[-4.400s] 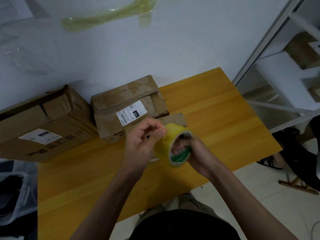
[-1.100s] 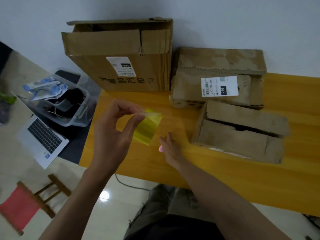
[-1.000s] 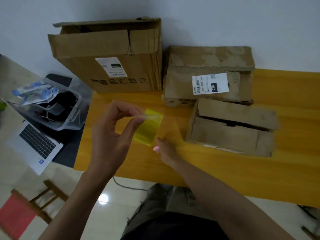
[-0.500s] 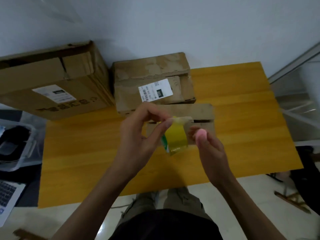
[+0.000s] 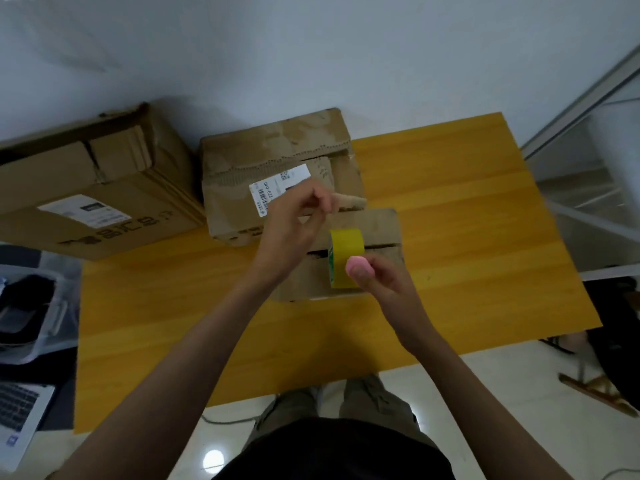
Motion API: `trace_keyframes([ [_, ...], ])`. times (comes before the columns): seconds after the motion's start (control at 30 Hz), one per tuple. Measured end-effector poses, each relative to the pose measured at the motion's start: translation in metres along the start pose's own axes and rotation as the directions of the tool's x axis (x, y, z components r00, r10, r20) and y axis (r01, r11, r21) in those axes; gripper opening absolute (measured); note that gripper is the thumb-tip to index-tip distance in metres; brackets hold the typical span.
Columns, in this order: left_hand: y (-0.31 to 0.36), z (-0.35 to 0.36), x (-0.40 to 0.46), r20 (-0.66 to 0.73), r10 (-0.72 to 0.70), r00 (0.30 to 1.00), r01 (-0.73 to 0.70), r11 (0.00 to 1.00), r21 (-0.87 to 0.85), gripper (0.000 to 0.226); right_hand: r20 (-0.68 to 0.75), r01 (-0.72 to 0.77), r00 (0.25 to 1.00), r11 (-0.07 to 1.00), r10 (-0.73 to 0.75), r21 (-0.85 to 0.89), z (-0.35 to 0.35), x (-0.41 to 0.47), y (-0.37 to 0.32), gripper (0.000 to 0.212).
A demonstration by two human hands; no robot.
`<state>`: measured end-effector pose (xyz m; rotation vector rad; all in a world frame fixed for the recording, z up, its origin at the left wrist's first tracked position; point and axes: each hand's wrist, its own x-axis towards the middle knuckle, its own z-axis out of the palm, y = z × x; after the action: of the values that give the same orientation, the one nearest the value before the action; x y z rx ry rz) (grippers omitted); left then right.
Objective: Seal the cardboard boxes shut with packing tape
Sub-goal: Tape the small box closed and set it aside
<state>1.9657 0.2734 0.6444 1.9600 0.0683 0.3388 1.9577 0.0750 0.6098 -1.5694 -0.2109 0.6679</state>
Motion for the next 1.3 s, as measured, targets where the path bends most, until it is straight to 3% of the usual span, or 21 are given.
trace_keyframes([
  [0.1,-0.008,-0.008,0.010,0.200,0.065,0.978,-0.108,0.971,0.214,0.018,-0.021,-0.008,1.000,1.000,0.008,0.022,-0.001,0.002,-0.003,0.020],
  [0.23,-0.013,-0.011,0.011,0.406,0.020,0.914,-0.124,0.965,0.230,0.065,0.007,-0.053,0.999,0.998,0.052,0.038,-0.001,0.002,-0.007,0.022],
  [0.37,-0.016,-0.005,0.008,0.417,-0.043,0.908,-0.105,0.940,0.325,0.091,0.010,-0.057,0.998,0.998,0.057,0.016,-0.006,0.005,-0.011,0.026],
  [0.47,-0.020,0.002,0.007,0.416,-0.047,0.908,-0.085,0.953,0.292,0.101,-0.013,-0.062,0.998,0.998,0.062,0.025,-0.013,0.011,-0.008,0.033],
  [0.6,-0.024,0.007,0.009,0.418,-0.096,0.903,-0.008,0.971,0.240,0.107,-0.241,0.035,0.968,0.991,-0.066,-0.131,-0.028,0.019,-0.010,0.022],
  [0.67,-0.026,0.008,0.009,0.414,-0.110,0.904,0.021,0.976,0.215,0.107,-0.261,0.073,0.958,0.983,-0.117,-0.171,-0.037,0.025,-0.015,0.017],
  [0.8,-0.029,0.009,0.012,0.417,-0.119,0.901,0.032,0.977,0.210,0.106,-0.120,0.109,0.979,0.920,-0.166,-0.377,-0.051,0.045,-0.025,0.019],
  [0.9,-0.032,0.008,0.013,0.424,-0.124,0.897,0.035,0.977,0.212,0.105,0.034,0.240,0.964,0.800,-0.265,-0.550,-0.050,0.055,-0.034,0.028],
  [1.03,-0.035,0.007,0.015,0.433,-0.123,0.893,0.010,0.967,0.254,0.108,0.208,0.409,0.905,0.622,-0.372,-0.668,-0.042,0.067,-0.036,0.020],
  [1.2,-0.035,0.006,0.017,0.441,-0.118,0.890,-0.021,0.954,0.298,0.107,0.253,0.449,0.875,0.496,-0.414,-0.743,-0.033,0.075,-0.029,0.008],
  [1.3,-0.036,0.005,0.017,0.439,-0.114,0.891,-0.036,0.948,0.317,0.108,0.248,0.436,0.879,0.477,-0.407,-0.763,-0.028,0.077,-0.029,0.014],
])
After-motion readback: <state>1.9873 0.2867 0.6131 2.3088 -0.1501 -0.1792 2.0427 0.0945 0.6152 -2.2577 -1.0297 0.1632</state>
